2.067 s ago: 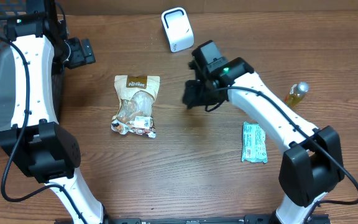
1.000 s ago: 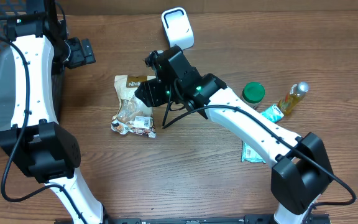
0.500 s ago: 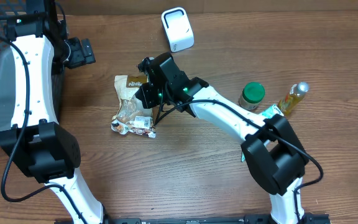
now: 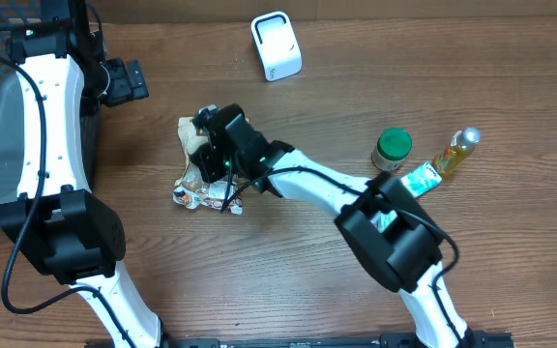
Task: Scan the item barcode
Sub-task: 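Lower the right gripper and close on the PanTree bag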
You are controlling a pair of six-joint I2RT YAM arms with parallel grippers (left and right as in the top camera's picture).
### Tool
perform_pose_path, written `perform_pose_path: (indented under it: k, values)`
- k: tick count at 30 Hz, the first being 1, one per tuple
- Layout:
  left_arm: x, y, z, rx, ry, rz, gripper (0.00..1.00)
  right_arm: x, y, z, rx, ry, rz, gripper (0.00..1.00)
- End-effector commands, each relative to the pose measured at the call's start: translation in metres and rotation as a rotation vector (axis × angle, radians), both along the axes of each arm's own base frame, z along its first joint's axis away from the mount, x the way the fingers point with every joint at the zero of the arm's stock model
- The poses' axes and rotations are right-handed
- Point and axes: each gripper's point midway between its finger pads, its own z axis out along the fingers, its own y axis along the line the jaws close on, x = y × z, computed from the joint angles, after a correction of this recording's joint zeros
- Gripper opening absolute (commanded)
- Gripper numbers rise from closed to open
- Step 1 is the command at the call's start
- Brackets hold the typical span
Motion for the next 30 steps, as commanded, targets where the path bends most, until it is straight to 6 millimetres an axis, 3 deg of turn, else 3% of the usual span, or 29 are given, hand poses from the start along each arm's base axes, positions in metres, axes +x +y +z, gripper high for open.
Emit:
perform_pose_path:
  k: [1, 7, 13, 22, 24, 27, 30]
  values:
    - [0.003, 0.000, 0.006, 0.005, -0.018, -0.019, 0.99, 0.016, -0.011, -0.022, -0.076, -0.036, -0.079, 0.04]
    - [0.003, 0.000, 0.006, 0.005, -0.018, -0.019, 1.00, 0.019, -0.045, -0.034, -0.177, 0.047, -0.190, 0.04]
    - [0.003, 0.000, 0.006, 0.005, -0.018, -0.019, 1.00, 0.007, -0.082, -0.012, -0.247, 0.164, -0.340, 0.04]
    - [0.003, 0.000, 0.006, 0.005, -0.018, -0.019, 0.99, -0.026, -0.115, -0.016, -0.382, 0.303, -0.403, 0.04]
    - [0.003, 0.000, 0.006, 0.005, -0.018, -0.019, 1.00, -0.030, -0.115, -0.006, -0.388, 0.301, -0.364, 0.04]
    - [0.003, 0.000, 0.006, 0.005, -0.018, -0.019, 1.00, -0.027, -0.114, 0.026, -0.374, 0.249, -0.298, 0.05]
    - [0.003, 0.000, 0.006, 0.005, -0.018, -0.019, 1.00, -0.022, -0.120, 0.060, -0.364, 0.180, -0.251, 0.14]
